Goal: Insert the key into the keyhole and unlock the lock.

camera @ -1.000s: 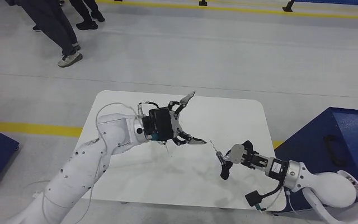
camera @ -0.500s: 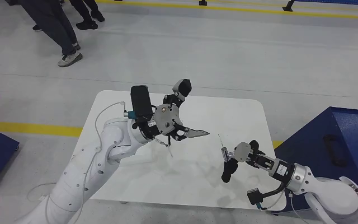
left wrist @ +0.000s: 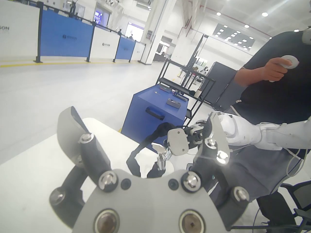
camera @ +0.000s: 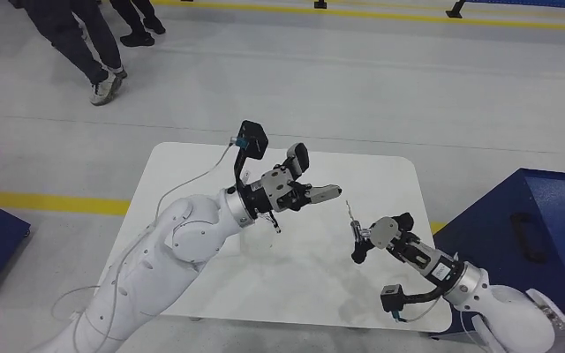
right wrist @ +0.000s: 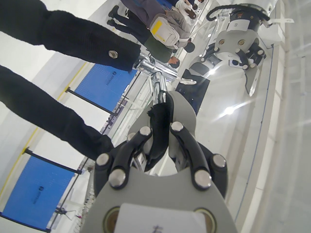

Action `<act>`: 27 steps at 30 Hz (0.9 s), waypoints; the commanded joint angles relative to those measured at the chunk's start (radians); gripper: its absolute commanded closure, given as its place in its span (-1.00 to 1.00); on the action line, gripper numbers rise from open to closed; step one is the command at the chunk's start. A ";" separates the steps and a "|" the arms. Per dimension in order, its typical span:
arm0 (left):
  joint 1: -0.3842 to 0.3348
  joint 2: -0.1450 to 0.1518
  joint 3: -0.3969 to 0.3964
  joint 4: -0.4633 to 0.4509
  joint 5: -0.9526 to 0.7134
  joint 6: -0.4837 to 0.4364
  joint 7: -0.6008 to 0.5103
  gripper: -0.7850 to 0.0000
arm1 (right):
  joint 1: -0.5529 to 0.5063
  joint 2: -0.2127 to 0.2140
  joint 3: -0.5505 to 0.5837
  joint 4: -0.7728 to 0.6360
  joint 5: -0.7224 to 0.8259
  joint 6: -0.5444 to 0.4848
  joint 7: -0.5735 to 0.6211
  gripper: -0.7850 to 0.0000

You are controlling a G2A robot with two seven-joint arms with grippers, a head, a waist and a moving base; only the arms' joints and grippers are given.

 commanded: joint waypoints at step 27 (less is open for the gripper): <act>0.055 -0.040 -0.039 0.037 -0.116 0.031 -0.009 -0.95 | -0.067 0.119 -0.082 -0.010 0.148 0.027 0.010 1.00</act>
